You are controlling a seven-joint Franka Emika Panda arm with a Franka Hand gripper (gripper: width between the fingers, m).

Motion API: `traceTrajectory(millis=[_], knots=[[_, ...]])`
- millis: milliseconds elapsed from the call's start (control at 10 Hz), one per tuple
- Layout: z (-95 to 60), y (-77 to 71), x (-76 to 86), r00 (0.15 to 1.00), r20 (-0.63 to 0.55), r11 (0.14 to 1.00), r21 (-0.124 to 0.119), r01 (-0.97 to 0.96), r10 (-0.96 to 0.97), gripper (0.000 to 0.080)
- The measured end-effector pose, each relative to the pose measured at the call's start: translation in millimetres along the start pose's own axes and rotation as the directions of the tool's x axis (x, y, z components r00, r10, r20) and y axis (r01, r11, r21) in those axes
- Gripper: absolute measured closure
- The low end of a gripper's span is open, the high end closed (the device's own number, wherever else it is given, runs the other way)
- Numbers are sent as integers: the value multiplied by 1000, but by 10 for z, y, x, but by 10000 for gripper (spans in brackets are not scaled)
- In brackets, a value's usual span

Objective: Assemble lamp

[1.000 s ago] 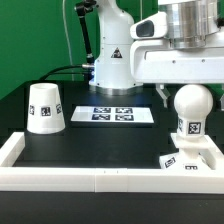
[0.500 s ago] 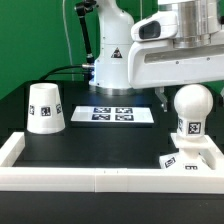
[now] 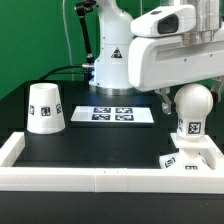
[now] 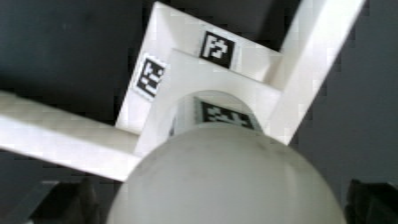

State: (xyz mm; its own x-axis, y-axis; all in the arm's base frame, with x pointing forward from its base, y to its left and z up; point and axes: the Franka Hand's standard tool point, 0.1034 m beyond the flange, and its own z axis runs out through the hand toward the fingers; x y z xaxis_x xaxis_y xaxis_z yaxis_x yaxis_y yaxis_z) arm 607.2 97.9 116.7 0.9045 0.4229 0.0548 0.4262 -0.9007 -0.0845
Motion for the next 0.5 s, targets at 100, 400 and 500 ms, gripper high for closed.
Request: traceTrajectory(millis=[100,400,500], knots=[[-3,15,-1,997,0,997,-1,79,-79,101],[-6,43,1,928,16,928,-19,373,-373,101],[-9,12,21,914,17,914,-16,404,-404,101]])
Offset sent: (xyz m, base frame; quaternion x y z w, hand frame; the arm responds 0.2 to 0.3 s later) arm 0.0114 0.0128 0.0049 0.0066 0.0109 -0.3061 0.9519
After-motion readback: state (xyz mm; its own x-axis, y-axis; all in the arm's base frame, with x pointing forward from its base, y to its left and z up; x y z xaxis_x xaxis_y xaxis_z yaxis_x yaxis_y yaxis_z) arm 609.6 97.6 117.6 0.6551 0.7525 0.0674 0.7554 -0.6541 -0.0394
